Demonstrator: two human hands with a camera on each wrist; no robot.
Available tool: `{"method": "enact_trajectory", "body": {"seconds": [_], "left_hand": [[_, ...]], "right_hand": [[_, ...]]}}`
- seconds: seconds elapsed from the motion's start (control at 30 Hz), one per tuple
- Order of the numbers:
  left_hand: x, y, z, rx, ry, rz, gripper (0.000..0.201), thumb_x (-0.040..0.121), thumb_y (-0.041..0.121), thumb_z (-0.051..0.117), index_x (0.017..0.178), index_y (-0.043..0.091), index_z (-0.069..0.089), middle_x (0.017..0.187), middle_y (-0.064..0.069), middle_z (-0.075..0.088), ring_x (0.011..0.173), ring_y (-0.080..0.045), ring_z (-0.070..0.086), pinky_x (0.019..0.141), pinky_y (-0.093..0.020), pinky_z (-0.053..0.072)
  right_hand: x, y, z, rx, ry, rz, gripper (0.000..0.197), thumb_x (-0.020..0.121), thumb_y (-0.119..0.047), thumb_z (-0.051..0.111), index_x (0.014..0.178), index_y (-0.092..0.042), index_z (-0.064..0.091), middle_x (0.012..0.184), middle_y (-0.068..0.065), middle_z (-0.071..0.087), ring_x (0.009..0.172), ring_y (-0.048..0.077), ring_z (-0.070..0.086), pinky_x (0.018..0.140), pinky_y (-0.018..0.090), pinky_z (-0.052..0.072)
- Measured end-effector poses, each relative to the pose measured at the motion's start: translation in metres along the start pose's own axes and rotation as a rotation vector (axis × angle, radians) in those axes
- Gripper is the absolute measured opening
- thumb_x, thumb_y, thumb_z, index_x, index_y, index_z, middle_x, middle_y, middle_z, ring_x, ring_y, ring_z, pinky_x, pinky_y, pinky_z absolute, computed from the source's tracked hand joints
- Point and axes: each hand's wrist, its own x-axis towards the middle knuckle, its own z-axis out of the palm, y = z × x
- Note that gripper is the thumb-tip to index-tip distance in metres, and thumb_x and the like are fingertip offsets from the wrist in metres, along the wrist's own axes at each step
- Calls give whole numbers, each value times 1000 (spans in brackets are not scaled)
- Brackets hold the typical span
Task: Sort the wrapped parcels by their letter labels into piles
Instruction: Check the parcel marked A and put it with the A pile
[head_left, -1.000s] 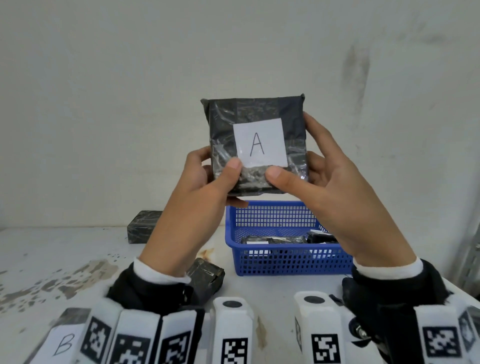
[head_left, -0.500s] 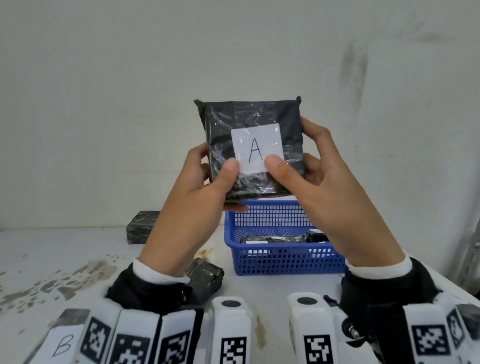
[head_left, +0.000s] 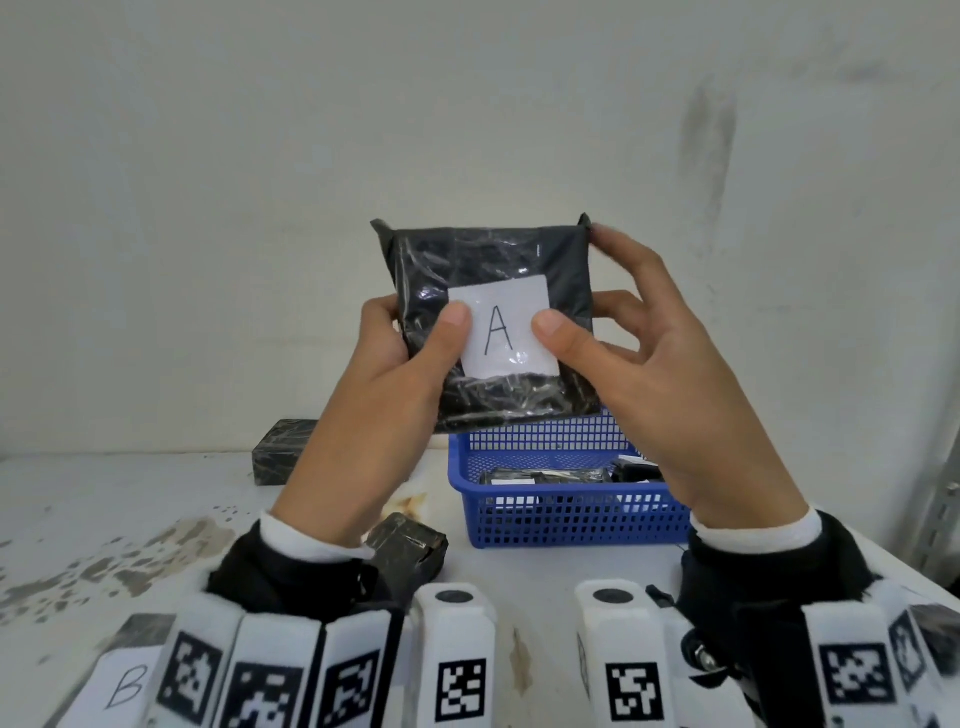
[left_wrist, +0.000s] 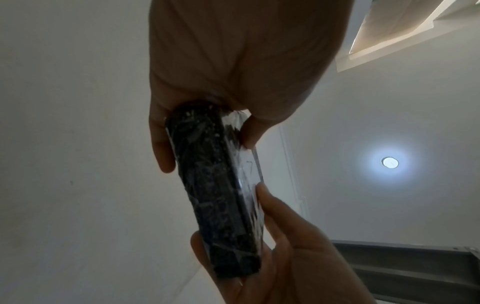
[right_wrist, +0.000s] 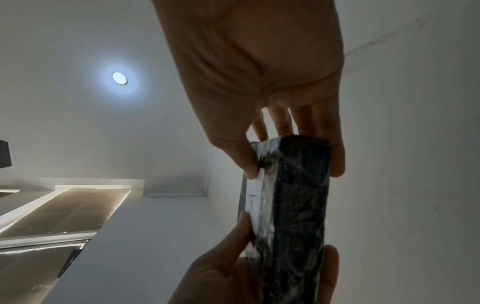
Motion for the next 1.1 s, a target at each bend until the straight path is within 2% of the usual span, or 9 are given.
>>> {"method": "enact_trajectory", "body": {"seconds": [0.1, 0.2, 0.4, 0.53, 0.67, 0.73, 0.9, 1.0, 1.1], "left_hand": [[0, -1, 3, 9, -38, 14, 32, 91, 46, 54, 118, 28, 52, 104, 11, 71, 94, -3, 68, 84, -28, 50], [1, -3, 4, 31, -23, 21, 33, 88, 46, 59, 115, 28, 52, 98, 14, 71, 88, 1, 68, 81, -26, 51], [3, -3, 3, 92, 27, -21, 44, 84, 52, 63, 114, 21, 54, 103, 5, 69, 93, -12, 68, 86, -40, 56], [3, -3, 2, 43, 55, -18, 49, 84, 63, 55, 111, 23, 57, 105, 3, 71, 98, -14, 67, 92, -45, 52], [2, -2, 3, 29, 77, -37, 55, 81, 72, 47, 107, 26, 60, 104, 3, 71, 98, -19, 68, 93, -50, 51], [2, -2, 3, 32, 81, -22, 48, 86, 68, 48, 104, 26, 61, 102, 3, 72, 96, -18, 68, 91, -50, 51], [1, -4, 6, 90, 6, 33, 44, 86, 62, 49, 98, 23, 65, 92, -3, 73, 83, -21, 71, 81, -45, 55], [3, -5, 1, 128, -38, 41, 53, 77, 71, 48, 107, 30, 64, 88, 1, 74, 79, -13, 71, 84, -41, 56], [6, -7, -8, 132, -119, -51, 68, 64, 65, 68, 115, 21, 59, 89, 0, 76, 80, -14, 74, 85, -42, 57]], "right_hand": [[-1, 0, 2, -19, -10, -22, 69, 88, -29, 72, 143, -52, 38, 113, -4, 70, 86, 15, 76, 75, 26, 61], [-1, 2, 4, -63, 10, -41, 61, 87, -33, 75, 137, -52, 45, 110, -5, 70, 87, 21, 75, 81, 38, 63], [0, 4, 7, -124, 20, -59, 44, 85, -39, 74, 124, -45, 54, 96, -1, 74, 80, 25, 74, 74, 47, 62], [-2, -1, 7, -85, 26, -57, 31, 89, -36, 71, 117, -40, 59, 95, 1, 73, 81, 34, 72, 72, 52, 61], [-3, -5, 3, -55, 29, -37, 18, 90, -35, 70, 106, -35, 63, 94, 2, 74, 76, 31, 73, 65, 41, 62], [-3, -5, 2, -61, 34, -30, 17, 87, -38, 72, 100, -31, 64, 92, 1, 74, 76, 33, 72, 63, 41, 61], [0, -1, -7, -108, 40, 10, 29, 75, -33, 83, 85, -18, 59, 86, 1, 73, 73, 25, 74, 75, 49, 62], [3, 2, -16, -65, 103, 12, 22, 82, -25, 79, 88, -22, 58, 90, 3, 72, 76, 29, 74, 77, 55, 60], [4, 2, -24, -34, 99, 26, 20, 88, -25, 74, 103, -27, 61, 93, 0, 71, 79, 22, 75, 74, 50, 63]]}}
